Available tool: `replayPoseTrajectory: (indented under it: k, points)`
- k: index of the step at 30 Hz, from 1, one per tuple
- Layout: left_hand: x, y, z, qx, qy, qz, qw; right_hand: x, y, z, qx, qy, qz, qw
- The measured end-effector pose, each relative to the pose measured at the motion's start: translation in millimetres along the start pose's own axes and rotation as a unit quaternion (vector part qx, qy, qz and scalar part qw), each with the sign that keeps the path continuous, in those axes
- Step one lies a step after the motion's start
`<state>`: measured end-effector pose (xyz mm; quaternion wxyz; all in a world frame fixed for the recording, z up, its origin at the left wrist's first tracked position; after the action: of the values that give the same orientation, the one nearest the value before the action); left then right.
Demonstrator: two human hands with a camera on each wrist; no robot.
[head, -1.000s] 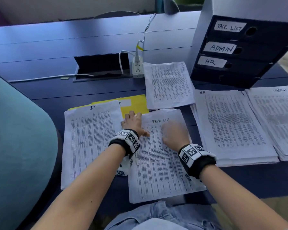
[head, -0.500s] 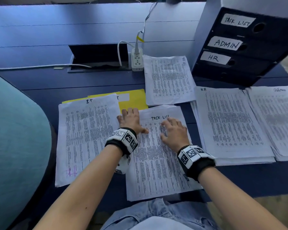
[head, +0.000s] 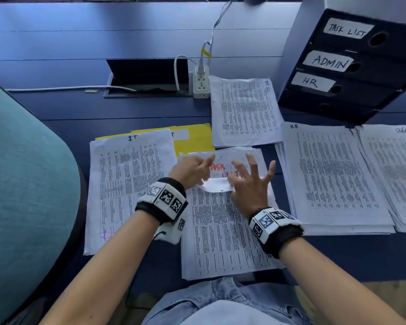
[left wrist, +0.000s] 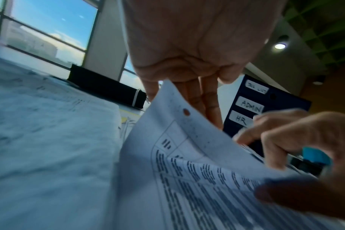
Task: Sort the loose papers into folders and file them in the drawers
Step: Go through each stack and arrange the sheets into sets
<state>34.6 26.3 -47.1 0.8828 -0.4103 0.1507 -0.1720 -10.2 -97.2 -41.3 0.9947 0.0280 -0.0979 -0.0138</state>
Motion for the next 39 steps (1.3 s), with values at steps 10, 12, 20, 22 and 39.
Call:
replayPoseTrajectory:
  k: [10, 12, 20, 22, 39]
  points:
    - [28.6, 31.2, 3.0, 0.228, 0.038, 0.084, 0.969, -7.3, 18.4, -22.3, 0.026, 0.164, 0.048, 0.985]
    - [30.2, 31.2, 4.2, 0.226, 0.028, 0.080, 0.970, -5.2, 19.1, -21.1, 0.029, 0.170, 0.045, 0.984]
    - [29.3, 14.5, 7.6, 0.245, 0.050, 0.037, 0.967, 9.6, 16.0, -18.3, 0.032, 0.204, 0.010, 0.978]
    - [24.9, 7.4, 2.5, 0.218, 0.066, -0.005, 0.974, 12.1, 14.3, -18.1, 0.058, 0.208, -0.006, 0.976]
    - [25.5, 28.3, -2.4, 0.235, 0.071, 0.047, 0.968, -17.1, 20.4, -19.4, -0.072, 0.249, 0.074, 0.963]
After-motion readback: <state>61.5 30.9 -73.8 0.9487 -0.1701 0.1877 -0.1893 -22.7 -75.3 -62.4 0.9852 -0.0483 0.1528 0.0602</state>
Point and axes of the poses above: each hand's wrist, its own x-axis towards the middle knuckle, its own z-axis out of the back of the hand, y = z × x, the point moved 9 cm from there along x, towards the middle knuckle, and after that the axes turned 12 degrees about -z, right-handed, at the moved point
